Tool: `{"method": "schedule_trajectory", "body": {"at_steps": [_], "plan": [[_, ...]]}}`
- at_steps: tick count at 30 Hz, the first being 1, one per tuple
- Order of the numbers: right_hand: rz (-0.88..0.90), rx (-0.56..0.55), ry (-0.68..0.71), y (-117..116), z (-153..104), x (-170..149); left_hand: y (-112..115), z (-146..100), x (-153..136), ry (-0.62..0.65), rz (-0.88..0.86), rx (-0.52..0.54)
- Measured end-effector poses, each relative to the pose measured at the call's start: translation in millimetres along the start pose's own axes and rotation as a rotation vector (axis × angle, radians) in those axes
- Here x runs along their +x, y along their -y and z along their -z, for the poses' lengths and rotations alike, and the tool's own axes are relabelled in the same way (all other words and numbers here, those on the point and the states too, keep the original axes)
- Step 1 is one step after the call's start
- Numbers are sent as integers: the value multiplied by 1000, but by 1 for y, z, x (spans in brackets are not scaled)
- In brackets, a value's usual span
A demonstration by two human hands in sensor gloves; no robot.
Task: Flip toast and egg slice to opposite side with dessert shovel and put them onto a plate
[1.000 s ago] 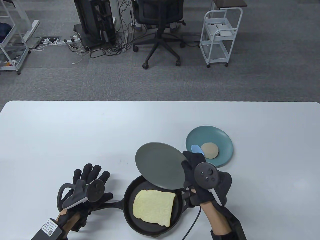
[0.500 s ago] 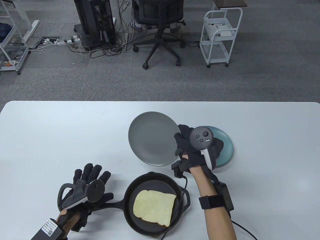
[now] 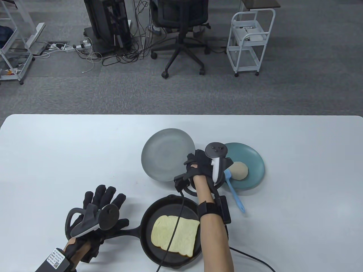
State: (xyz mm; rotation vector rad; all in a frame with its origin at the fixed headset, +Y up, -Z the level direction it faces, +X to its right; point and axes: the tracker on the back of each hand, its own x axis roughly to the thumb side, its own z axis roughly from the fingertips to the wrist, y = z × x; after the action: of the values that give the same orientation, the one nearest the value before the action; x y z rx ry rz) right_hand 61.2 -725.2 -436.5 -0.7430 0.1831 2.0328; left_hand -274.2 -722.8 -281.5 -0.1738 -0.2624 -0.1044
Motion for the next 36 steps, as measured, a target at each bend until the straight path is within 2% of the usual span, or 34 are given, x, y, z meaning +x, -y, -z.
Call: {"method": "schedule_trajectory", "body": {"at_steps": [5, 11, 17, 28, 32, 36], "plan": [[73, 57, -139, -15, 11, -22, 0, 0, 0, 1, -2, -1], [75, 105, -226, -20, 17, -36, 0, 0, 1, 3, 6, -6], [75, 161, -234, -21, 17, -44, 1, 1, 2, 10, 11, -6], [-220, 169, -99, -18, -4, -28, 2, 1, 5, 17, 18, -9], [-353, 149, -22, -9, -18, -20, 3, 1, 5, 19, 20, -9], [-389, 163, 92, 9, -39, -13, 3, 1, 6, 20, 24, -11]]}}
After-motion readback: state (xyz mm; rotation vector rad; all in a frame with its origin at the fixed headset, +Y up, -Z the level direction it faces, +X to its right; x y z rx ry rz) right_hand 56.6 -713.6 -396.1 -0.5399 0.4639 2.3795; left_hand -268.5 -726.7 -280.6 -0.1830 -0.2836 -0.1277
